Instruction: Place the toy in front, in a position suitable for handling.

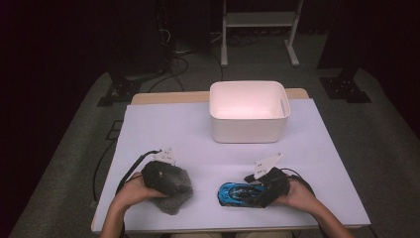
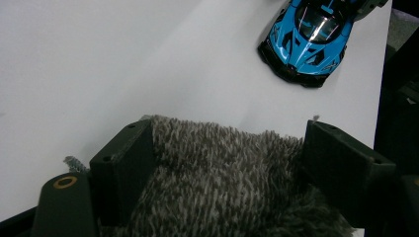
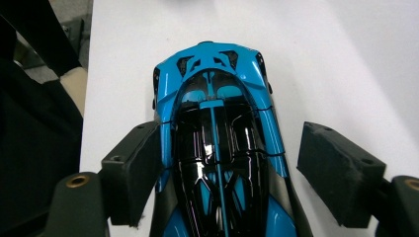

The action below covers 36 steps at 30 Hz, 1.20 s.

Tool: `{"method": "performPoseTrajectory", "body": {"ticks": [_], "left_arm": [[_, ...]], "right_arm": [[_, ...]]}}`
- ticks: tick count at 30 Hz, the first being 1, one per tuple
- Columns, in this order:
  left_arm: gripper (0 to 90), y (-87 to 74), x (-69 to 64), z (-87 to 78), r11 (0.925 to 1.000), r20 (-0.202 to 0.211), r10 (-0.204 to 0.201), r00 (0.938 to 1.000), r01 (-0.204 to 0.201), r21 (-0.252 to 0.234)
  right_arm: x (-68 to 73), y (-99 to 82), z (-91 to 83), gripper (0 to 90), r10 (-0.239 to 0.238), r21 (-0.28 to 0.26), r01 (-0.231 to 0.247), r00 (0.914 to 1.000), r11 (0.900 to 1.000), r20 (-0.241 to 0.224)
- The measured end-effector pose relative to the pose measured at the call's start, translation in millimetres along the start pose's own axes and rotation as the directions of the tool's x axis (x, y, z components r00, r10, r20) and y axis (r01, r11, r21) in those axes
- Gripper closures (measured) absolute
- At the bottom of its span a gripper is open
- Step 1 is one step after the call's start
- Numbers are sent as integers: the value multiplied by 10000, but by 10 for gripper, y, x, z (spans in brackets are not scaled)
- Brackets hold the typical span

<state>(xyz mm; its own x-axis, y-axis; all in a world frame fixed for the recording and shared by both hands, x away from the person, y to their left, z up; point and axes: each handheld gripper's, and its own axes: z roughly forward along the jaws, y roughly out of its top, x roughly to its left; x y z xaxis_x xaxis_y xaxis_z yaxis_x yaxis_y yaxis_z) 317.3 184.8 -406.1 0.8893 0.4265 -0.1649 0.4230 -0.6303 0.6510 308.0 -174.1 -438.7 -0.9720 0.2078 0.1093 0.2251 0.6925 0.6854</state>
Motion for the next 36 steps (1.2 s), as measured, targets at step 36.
{"method": "performPoseTrajectory", "body": {"ticks": [36], "left_arm": [[97,157,-58,-42,9981,-508,454,9977,-474,-387]], "right_arm": [[-412,309,-420,187,658,-229,-662,9977,9975,-166]]}}
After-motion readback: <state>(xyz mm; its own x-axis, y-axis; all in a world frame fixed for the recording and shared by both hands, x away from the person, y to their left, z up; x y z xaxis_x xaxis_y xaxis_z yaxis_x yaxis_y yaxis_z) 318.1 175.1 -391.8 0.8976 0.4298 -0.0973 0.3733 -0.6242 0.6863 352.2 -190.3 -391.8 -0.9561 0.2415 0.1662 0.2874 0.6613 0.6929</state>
